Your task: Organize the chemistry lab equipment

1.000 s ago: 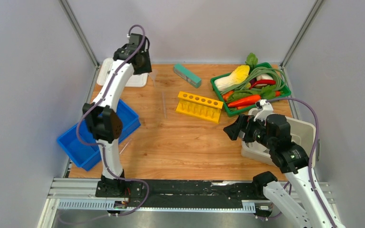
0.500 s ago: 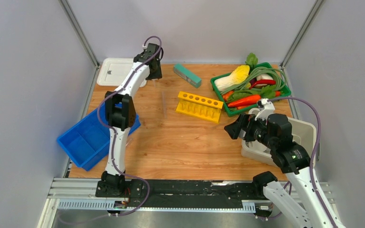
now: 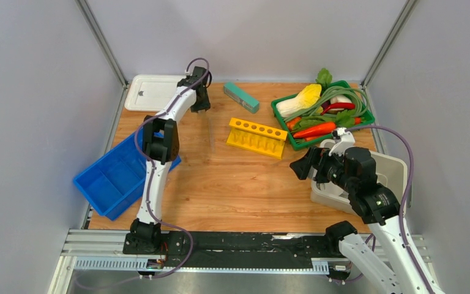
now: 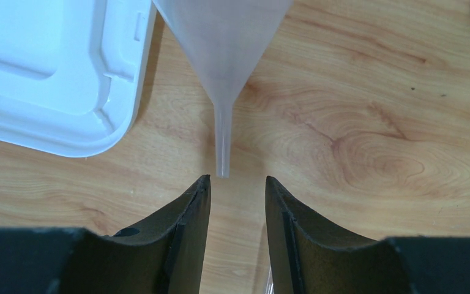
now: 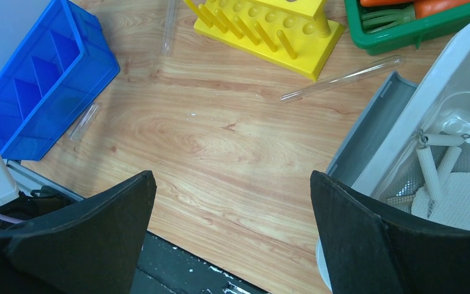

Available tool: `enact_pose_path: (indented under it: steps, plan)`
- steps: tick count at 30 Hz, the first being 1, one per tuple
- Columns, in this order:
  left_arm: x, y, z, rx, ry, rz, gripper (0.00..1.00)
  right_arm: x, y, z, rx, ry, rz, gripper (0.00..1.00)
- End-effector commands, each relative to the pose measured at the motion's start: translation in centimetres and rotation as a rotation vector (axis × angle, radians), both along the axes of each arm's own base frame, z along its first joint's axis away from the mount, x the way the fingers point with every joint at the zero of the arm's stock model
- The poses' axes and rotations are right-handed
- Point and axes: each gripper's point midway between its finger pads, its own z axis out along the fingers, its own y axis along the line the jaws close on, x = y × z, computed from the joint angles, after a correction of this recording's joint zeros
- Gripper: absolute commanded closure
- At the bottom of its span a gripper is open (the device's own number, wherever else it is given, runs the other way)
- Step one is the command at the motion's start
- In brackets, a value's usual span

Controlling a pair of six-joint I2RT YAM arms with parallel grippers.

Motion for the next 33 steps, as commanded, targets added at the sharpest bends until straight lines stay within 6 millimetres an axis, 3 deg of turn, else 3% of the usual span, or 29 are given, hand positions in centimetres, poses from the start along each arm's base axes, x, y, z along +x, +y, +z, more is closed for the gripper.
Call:
enact_pose_path:
  steps: [1, 14, 22, 27, 33]
  plan:
    - [2.1, 0.7, 1.3, -0.085, -0.062, 0.056, 0.55, 0.2, -0.3, 1.6, -0.001, -0.053, -0.017, 0.0]
    - [1.6, 0.2, -0.6, -0.156, 0.015, 0.033, 0.6, 0.7, -0.2, 2.7, -0.016, -0.074, -0.003, 0.0]
    - [-0.1, 0.2, -1.1, -0.13, 0.072, 0.005, 0.82, 0.6, -0.4, 3.0, -0.022, -0.093, -0.006, 0.0]
    - [-0.4, -1.4, 2.8, -0.149, 0.008, -0.074, 1.0, 0.5, -0.5, 3.2, -0.017, -0.1, -0.007, 0.0]
    - [-1.1, -2.8, 11.3, -0.198, -0.151, -0.149, 1.0, 0.5, -0.5, 3.6, -0.011, -0.111, -0.01, 0.0]
